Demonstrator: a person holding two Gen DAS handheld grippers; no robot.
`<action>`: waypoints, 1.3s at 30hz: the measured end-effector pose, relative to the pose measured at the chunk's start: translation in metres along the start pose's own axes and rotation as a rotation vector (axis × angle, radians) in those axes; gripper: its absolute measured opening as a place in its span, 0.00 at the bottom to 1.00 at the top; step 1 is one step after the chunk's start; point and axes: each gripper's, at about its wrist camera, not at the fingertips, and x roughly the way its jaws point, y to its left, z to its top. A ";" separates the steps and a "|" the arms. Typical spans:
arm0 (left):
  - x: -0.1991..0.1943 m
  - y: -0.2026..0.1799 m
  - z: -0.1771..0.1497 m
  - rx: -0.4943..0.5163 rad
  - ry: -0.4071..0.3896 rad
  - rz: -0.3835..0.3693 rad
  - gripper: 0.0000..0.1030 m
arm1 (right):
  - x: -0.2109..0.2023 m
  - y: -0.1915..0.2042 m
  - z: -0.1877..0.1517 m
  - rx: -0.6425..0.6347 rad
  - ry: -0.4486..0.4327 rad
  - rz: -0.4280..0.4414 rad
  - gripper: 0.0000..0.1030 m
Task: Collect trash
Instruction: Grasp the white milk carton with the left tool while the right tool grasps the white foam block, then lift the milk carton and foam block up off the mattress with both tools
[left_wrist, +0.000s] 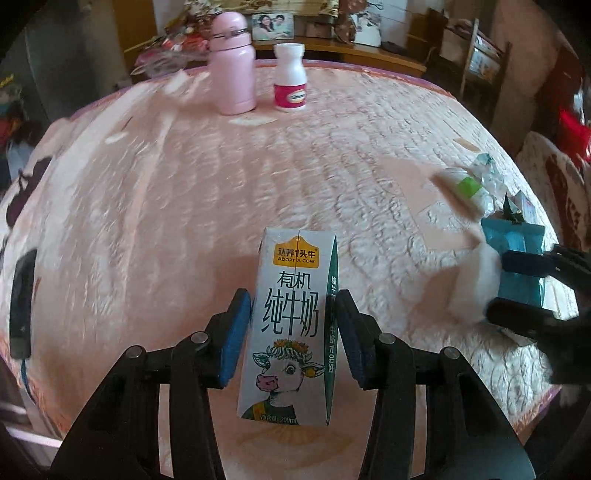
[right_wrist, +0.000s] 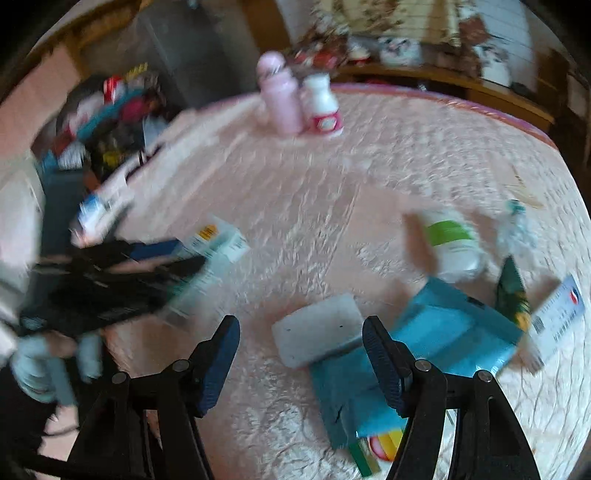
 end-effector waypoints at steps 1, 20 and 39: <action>-0.001 0.002 -0.002 -0.009 0.001 -0.009 0.44 | 0.005 0.001 0.001 -0.022 0.015 -0.015 0.65; 0.006 -0.008 -0.006 -0.062 -0.007 -0.048 0.49 | -0.011 -0.001 -0.010 -0.031 -0.058 -0.045 0.48; -0.053 -0.099 0.016 0.047 -0.161 -0.103 0.49 | -0.098 -0.035 -0.038 0.108 -0.230 -0.133 0.49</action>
